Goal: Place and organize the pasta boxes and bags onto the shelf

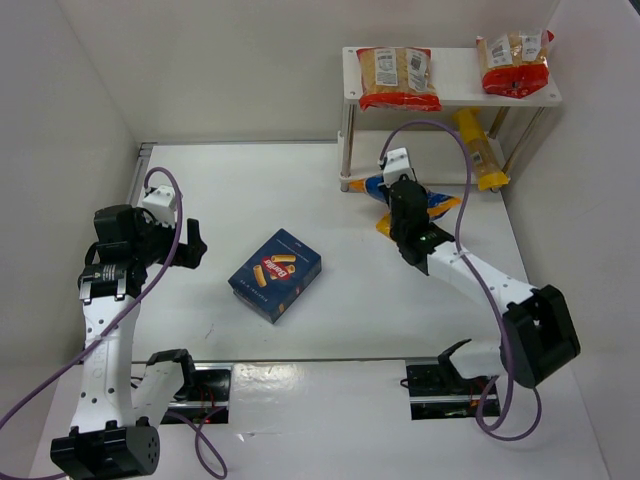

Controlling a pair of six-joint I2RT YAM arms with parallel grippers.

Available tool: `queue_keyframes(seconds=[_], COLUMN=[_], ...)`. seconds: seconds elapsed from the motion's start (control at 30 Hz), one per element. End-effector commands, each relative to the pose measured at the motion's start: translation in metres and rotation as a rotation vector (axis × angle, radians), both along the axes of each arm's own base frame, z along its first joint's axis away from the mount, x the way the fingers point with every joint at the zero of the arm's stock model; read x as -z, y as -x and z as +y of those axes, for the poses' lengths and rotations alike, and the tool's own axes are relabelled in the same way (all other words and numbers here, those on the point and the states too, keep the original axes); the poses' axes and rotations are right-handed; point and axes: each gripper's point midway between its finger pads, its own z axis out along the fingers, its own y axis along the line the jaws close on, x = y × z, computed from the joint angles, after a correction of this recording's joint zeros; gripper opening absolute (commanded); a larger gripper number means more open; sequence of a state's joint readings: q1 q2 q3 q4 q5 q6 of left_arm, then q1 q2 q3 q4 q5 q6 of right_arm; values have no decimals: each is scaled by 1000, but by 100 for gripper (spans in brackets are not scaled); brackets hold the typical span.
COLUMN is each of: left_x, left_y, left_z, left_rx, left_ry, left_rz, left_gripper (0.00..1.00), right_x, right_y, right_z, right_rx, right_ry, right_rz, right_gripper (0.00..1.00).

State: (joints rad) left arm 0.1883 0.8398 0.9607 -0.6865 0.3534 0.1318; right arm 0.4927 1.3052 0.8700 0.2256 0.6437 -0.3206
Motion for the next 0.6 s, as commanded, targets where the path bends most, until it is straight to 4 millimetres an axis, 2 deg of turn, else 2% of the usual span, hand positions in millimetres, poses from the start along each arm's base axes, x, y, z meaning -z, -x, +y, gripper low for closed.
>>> queue_keyframes(seconds=[0.0, 0.17, 0.37, 0.57], left_x=[-7, -7, -7, -7], left_y=[-4, -4, -4, -4], left_z=[0, 0, 0, 0], left_rx=[17, 17, 17, 17], left_ry=[-8, -8, -8, -8], left_rz=[-40, -40, -40, -40], left_gripper=[100, 100, 100, 100], right_x=[-68, -64, -68, -71], right_y=[-16, -28, -30, -34], right_z=[-8, -12, -22, -23], right_rx=[79, 110, 174, 194], right_ry=[-64, -23, -11, 6], right_rz=[-280, -321, -368, -413], right_gripper=[0, 0, 0, 0])
